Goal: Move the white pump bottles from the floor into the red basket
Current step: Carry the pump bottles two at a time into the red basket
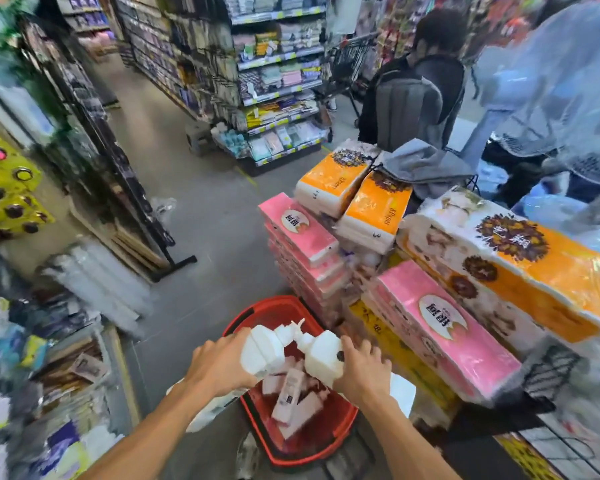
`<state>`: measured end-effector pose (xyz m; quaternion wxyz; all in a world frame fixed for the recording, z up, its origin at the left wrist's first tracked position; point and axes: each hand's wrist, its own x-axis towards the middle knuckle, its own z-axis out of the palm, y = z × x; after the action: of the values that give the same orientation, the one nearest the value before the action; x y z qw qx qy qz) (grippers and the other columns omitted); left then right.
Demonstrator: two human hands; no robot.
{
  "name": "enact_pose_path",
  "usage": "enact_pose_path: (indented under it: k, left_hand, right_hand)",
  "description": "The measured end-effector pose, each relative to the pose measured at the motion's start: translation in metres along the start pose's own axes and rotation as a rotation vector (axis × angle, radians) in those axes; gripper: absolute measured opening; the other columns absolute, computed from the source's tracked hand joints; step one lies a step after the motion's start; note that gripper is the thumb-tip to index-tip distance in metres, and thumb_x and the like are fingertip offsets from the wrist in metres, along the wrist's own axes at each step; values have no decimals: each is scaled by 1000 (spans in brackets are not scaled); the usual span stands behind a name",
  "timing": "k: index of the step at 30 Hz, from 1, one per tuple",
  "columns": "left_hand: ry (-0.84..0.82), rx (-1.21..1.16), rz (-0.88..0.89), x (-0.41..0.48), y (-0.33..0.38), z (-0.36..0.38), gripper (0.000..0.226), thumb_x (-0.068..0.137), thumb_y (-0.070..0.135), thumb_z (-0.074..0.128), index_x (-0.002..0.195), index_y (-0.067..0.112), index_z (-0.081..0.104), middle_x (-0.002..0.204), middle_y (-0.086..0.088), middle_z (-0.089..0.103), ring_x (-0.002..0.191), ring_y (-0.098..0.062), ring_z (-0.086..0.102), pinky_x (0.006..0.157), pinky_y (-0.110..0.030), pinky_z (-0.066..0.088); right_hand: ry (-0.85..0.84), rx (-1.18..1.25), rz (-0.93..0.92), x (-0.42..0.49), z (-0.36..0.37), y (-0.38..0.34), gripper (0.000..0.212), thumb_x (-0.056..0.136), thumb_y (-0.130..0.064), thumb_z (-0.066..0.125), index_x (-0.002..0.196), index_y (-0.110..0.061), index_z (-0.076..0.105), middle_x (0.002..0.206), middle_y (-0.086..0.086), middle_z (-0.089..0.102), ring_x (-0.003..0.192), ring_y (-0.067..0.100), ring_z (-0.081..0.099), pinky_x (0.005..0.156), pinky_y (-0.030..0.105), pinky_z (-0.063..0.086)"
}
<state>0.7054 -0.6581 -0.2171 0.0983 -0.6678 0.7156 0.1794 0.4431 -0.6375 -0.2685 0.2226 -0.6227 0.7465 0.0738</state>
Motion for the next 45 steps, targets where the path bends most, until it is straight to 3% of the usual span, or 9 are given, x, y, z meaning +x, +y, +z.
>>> enact_pose_path:
  k: [12, 18, 23, 27, 33, 41, 45]
  left_hand:
    - [-82, 118, 263, 110, -52, -30, 79, 62, 58, 62, 135, 40, 36, 127, 12, 63, 110, -31, 63, 86, -38, 48]
    - [-163, 135, 381, 145, -68, -19, 78, 57, 54, 64, 129, 42, 37, 117, 15, 64, 100, -26, 66, 77, -37, 47]
    - [-213, 170, 435, 170, -66, -6, 74, 61, 56, 60, 130, 43, 36, 116, 15, 62, 98, -26, 67, 78, -38, 50]
    - [-268, 271, 488, 190, -59, 15, 81, 64, 50, 62, 139, 38, 32, 126, 12, 57, 105, -27, 66, 81, -38, 50]
    - [-357, 378, 563, 218, -52, 66, 93, 70, 49, 66, 152, 34, 25, 137, 9, 51, 111, -26, 65, 82, -40, 50]
    - [-401, 427, 608, 284, -48, 148, 94, 73, 42, 69, 154, 29, 24, 134, 9, 52, 108, -25, 65, 77, -40, 51]
    - [-407, 421, 591, 321, -45, 187, 93, 72, 44, 71, 152, 27, 27, 132, 7, 55, 104, -26, 66, 76, -41, 53]
  right_hand:
    - [-76, 116, 292, 29, 10, -60, 82, 78, -47, 75, 147, -29, 33, 144, 9, 43, 137, 34, 39, 110, 50, 37]
    - [-146, 201, 435, 28, 36, -87, 84, 78, -46, 76, 147, -29, 32, 143, 8, 43, 136, 33, 41, 107, 49, 39]
    - [-212, 305, 522, 33, 60, -95, 82, 75, -45, 75, 143, -28, 33, 140, 5, 45, 132, 30, 43, 105, 48, 41]
    - [-236, 364, 576, 46, 84, -90, 91, 72, -51, 78, 146, -27, 31, 137, 3, 47, 129, 29, 45, 102, 47, 45]
    - [-280, 392, 606, 74, 119, -77, 87, 75, -52, 74, 144, -24, 29, 136, 5, 46, 129, 31, 46, 98, 48, 49]
    - [-355, 379, 671, 137, 197, -59, 82, 75, -52, 74, 140, -23, 33, 135, 6, 48, 127, 31, 48, 95, 48, 50]
    - [-417, 424, 724, 175, 232, -49, 92, 74, -54, 77, 146, -21, 30, 141, 9, 46, 130, 32, 47, 96, 46, 50]
